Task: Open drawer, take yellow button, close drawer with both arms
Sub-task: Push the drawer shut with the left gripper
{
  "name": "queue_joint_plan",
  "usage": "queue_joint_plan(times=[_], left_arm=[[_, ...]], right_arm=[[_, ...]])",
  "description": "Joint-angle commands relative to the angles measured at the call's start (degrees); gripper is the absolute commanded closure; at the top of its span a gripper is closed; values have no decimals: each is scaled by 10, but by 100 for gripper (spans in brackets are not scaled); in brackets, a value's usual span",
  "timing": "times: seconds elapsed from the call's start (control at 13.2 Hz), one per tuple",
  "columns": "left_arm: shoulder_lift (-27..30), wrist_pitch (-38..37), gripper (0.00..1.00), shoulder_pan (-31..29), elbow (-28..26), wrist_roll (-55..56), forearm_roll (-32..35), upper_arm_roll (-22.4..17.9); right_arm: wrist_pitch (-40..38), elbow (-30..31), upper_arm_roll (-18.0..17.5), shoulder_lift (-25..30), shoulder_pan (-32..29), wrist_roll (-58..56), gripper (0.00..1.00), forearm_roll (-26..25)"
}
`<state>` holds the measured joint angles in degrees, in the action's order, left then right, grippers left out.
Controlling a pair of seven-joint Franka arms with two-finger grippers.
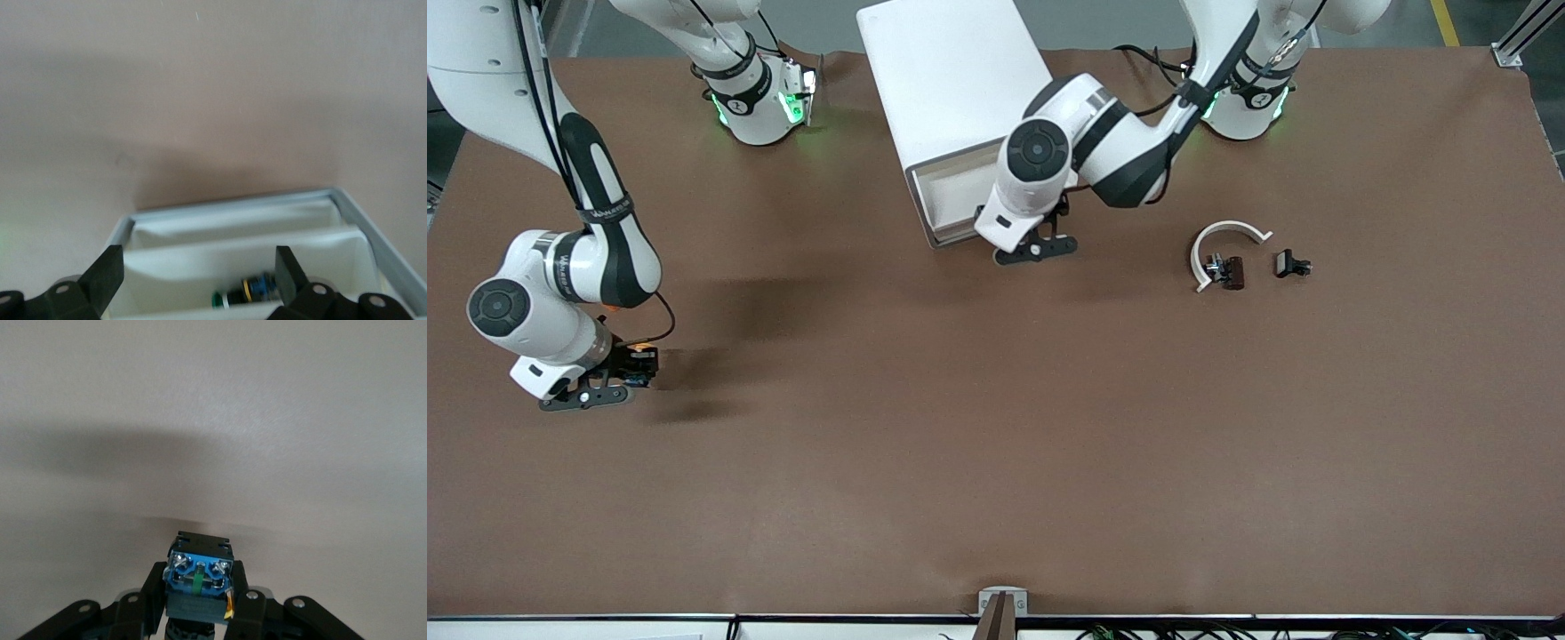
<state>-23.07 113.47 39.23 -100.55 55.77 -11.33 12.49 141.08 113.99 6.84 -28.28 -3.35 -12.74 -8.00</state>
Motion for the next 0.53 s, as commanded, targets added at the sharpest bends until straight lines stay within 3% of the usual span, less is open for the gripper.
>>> queue_joint_plan(times=[0.0,0.3,0.45], left_arm=[[12,-18,0,1,-11,21,-6,31],[9,-31,0,2,-14,64,-6,61],[3,-38,0,1,-11,64,-2,60]], right_arm=[[3,3,-15,-12,-15,1,83,-10],[3,1,-16,-25,-15,2,77,-10],[3,1,-16,-25,-15,2,66,-10]])
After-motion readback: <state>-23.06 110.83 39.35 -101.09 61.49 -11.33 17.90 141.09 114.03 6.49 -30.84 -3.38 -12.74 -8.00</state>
